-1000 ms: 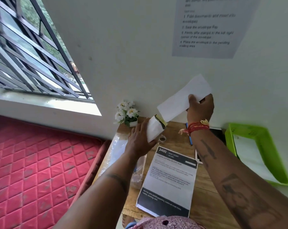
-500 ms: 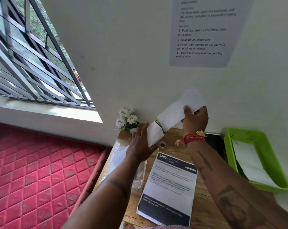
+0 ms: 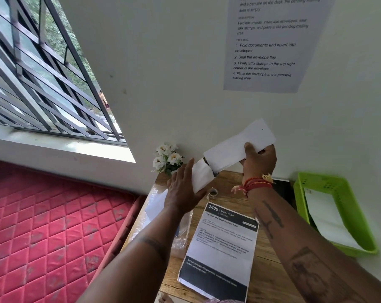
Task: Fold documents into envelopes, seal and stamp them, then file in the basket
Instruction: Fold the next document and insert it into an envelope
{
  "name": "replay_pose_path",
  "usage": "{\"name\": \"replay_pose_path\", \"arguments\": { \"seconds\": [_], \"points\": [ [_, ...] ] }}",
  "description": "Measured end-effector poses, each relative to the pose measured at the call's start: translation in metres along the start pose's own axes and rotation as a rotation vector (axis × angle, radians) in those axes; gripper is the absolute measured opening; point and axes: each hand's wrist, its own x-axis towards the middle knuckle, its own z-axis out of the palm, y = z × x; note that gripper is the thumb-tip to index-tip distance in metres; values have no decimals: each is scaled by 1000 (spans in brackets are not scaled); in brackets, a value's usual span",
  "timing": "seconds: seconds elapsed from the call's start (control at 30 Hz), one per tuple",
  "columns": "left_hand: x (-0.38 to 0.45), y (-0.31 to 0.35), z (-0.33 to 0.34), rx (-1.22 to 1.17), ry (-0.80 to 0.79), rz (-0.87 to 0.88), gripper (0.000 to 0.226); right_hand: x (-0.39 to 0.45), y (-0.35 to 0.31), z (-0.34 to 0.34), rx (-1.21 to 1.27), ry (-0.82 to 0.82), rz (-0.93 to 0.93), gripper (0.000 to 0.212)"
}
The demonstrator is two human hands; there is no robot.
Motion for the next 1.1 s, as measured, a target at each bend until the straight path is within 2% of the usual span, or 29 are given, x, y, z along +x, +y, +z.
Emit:
{"name": "replay_pose_path", "arguments": {
  "seconds": [0.13,0.27,0.33,0.4,0.5,0.67,0.73,0.83,0.97,1.1],
  "points": [
    [0,0,1,0,44,-2,110,3,0,-2,-41,-47,-27,30],
    [4,-2,1,21,67,13,107,4,4,-4,204,-227,146,48],
    [5,-3,1,26,78,21,107,3,6,-2,247,-335,205,49],
    [5,-2,1,21,94,21,107,-1,9,1,165,-398,230,43],
    [5,0,0,1,105,16,107,-5,14,7,-65,-401,222,28],
    [6,-2,-3,-16,94,11,108,1,7,10,-340,-431,61,10],
    [8,-3,-4,5,91,20,109,2,0,10,-447,-464,3,11],
    [11,-3,-4,8,82,35,109,2,-9,13,-522,-484,36,20],
    [15,-4,-3,-21,92,19,109,4,-15,14,-485,-432,85,14],
    [19,-8,-3,-18,81,32,110,8,-17,12,-600,-504,16,14]
  ]
}}
